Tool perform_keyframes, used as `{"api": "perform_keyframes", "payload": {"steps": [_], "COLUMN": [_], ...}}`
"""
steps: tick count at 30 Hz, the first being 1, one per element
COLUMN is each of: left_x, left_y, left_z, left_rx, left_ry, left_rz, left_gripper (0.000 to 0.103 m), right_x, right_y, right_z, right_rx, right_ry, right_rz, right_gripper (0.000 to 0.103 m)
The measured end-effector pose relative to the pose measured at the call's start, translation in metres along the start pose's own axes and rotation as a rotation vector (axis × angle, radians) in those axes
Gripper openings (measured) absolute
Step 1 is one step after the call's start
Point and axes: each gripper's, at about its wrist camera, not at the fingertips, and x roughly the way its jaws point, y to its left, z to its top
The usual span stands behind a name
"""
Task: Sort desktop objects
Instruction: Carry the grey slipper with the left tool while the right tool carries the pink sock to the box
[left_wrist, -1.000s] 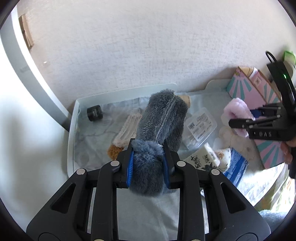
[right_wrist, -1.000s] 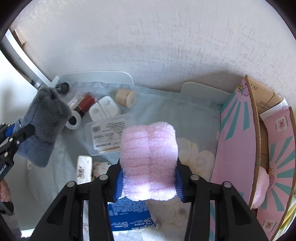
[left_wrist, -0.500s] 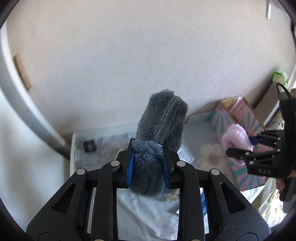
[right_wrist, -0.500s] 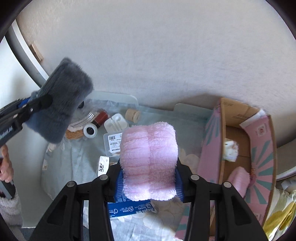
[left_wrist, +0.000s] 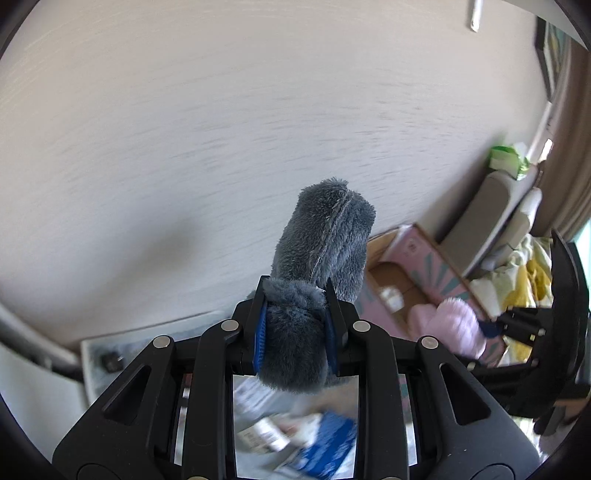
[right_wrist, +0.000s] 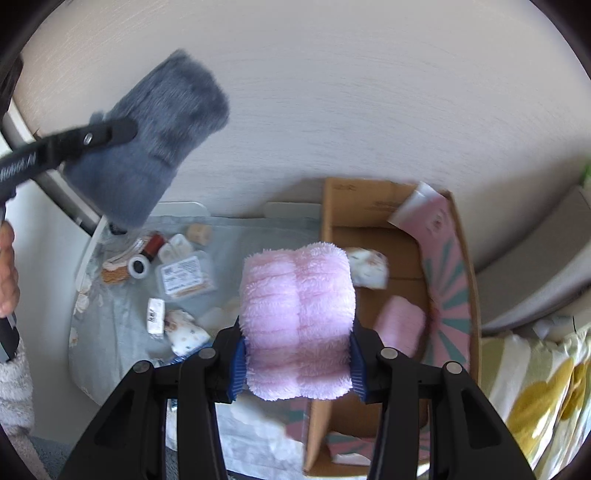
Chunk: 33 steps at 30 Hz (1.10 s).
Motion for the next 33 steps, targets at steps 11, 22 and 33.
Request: {"api": "perform_keyframes", "payload": {"steps": [11, 22, 33], "left_x": [0.057, 0.126, 0.151], "left_y": [-0.079, -0.142, -0.158], "left_z": [0.035, 0.027, 0.016], "left_rx": [0.044, 0.113, 0.129], "left_ry": [0.040, 0.152, 0.203], "left_rz": [-0.035, -0.051, -0.037], "left_gripper": [0.022, 0.022, 0.022], "right_x": [0.004, 0.022, 0.033], "right_y": [-0.054, -0.078, -0.081], "right_z": [-0.027, -0.044, -0.047], "right_rx": [0.098, 0.103, 0.111], "right_ry": [0.030, 0.086, 0.104], "right_rz": [-0.025, -0.048, 0.000], "right_gripper": [0.042, 0.042, 0.042]}}
